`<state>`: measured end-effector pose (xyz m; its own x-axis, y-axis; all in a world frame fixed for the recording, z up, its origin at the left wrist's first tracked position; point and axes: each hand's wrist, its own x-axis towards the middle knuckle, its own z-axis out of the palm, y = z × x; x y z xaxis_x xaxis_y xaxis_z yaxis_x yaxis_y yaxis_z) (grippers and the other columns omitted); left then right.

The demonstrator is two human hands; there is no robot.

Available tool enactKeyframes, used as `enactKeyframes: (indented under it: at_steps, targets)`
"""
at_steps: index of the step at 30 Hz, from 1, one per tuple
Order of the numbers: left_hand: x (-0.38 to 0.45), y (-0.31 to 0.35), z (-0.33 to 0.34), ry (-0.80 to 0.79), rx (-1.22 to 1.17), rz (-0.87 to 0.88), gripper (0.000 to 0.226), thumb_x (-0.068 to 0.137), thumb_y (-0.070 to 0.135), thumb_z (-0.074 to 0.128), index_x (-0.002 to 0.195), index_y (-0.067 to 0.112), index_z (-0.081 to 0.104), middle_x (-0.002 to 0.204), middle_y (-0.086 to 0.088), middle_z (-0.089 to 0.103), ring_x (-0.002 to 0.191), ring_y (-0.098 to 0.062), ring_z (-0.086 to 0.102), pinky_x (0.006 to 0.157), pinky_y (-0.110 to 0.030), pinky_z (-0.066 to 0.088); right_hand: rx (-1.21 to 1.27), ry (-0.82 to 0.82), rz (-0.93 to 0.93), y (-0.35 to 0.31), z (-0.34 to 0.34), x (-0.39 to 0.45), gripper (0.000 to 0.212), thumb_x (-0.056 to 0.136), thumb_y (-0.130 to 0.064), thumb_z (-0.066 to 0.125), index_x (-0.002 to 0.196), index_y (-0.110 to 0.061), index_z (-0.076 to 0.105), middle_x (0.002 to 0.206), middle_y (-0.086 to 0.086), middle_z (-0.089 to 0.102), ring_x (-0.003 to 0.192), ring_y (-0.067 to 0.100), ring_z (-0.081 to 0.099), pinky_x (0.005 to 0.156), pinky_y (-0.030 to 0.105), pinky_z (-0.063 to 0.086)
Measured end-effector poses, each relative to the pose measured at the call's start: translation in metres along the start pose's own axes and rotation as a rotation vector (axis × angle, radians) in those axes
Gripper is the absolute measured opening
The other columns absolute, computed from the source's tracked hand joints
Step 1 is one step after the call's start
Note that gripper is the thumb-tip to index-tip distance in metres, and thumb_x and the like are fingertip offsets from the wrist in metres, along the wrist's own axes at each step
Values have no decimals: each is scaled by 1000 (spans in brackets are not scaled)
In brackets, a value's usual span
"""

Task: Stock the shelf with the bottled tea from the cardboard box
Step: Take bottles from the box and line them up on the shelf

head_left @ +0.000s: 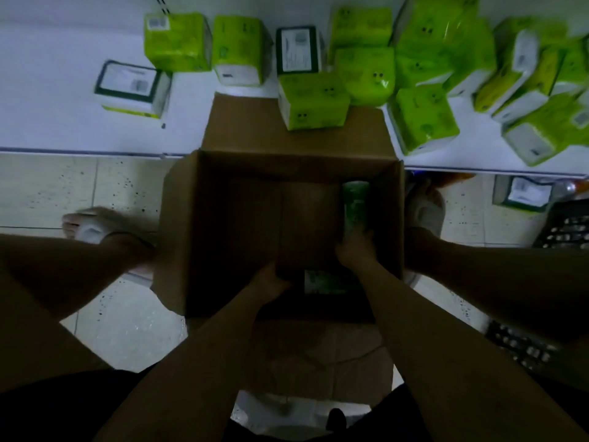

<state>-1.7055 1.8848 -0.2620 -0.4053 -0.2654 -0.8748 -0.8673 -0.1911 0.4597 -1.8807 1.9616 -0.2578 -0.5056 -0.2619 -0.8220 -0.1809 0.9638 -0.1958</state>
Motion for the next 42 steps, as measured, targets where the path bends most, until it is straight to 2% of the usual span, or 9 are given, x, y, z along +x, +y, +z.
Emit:
enactKeyframes:
  at_steps: [6,13,19,22,26,31,34,38,42]
  targets:
    - [27,-3,5,-34,-239,-218,66,84,10,71,143,5,42,146,-15,43,132,-33,44,108,-40,39,-426,155,-257,5,-14,2,69,91,-8,55,150,-21,21,157,21,10,139,46,24,108,53,35]
    - [49,-15,5,-74,-562,-375,82,65,32,87,135,8,52,137,-14,55,118,-33,57,100,-44,49,-1125,33,-513,-7,1,19,63,97,-37,46,153,-28,17,163,5,-6,147,40,-2,116,60,8]
    - [43,-11,15,-62,-874,-399,35,92,19,61,124,4,58,111,-16,65,87,-25,63,64,-31,57,-1435,37,-525,-8,9,41,101,79,-56,65,154,-29,2,162,5,-13,147,36,-15,112,66,-5]
    - [40,-10,20,-27,-953,-398,34,95,21,57,123,2,58,131,-21,57,83,-23,63,53,-28,57,-1348,29,-605,-5,1,42,86,83,-46,65,152,-31,16,163,2,0,149,31,-11,112,65,-6]
    - [32,-6,24,90,-983,-362,43,94,21,58,132,2,51,128,-16,57,85,-27,61,64,-37,52,-1115,4,-649,-7,-13,37,59,91,-28,59,146,-27,37,160,4,21,150,27,1,114,67,4]
    - [14,-12,19,311,-868,-322,64,85,31,70,139,8,46,138,-17,51,119,-38,54,95,-51,50,-1095,14,-769,-13,-26,15,54,96,-19,49,147,-28,33,160,4,18,150,29,3,109,69,18]
    - [1,-6,7,380,-753,-218,63,88,34,66,141,8,43,136,-14,51,123,-38,51,96,-42,48,-957,46,-796,-20,-32,5,59,93,-24,55,147,-28,32,157,4,25,146,32,18,107,61,30]
    - [-19,14,-20,514,-471,-10,52,91,35,62,128,2,49,120,-12,58,112,-32,57,86,-37,47,-149,46,-629,-36,-43,-14,82,69,-26,82,140,-19,42,143,8,47,131,31,44,105,41,40]
    - [-52,40,-40,622,-219,233,25,89,29,65,102,14,50,87,1,56,91,-23,59,62,-23,40,445,126,-446,-42,-47,-40,75,66,-35,84,132,-19,51,131,4,61,122,24,55,103,44,45]
